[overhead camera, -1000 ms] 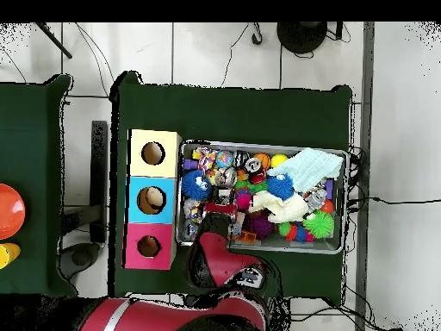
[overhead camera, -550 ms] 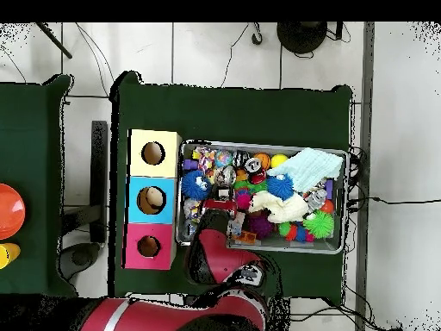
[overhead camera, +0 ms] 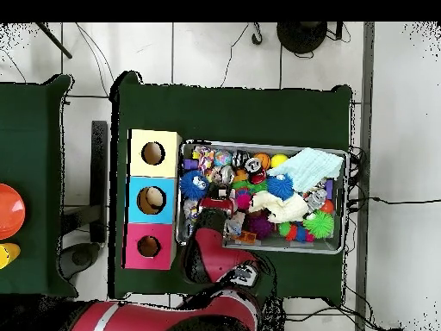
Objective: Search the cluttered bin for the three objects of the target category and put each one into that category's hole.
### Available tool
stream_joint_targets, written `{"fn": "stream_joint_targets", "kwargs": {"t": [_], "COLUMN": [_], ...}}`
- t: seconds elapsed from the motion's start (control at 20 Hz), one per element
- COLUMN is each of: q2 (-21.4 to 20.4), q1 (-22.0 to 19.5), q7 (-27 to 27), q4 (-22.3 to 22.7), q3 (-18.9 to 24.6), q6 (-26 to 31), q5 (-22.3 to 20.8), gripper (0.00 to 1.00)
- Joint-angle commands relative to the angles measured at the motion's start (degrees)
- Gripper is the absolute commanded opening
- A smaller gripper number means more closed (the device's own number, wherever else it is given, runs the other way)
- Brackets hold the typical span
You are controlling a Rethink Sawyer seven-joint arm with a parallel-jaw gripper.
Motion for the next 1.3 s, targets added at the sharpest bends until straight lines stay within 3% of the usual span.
{"fn": "stream_joint_targets", "kwargs": {"t": [0.05,1.3], "q2": [2.0,2.3], "q1": [1.0,9.0], "q7": [10.2,10.3], "q4": [-7.9,-4.5], "q3": [5.2,-2.5], "q6": [-8.2,-12.2], "q5": [5.4,15.6], "gripper": [1.0,1.0]}}
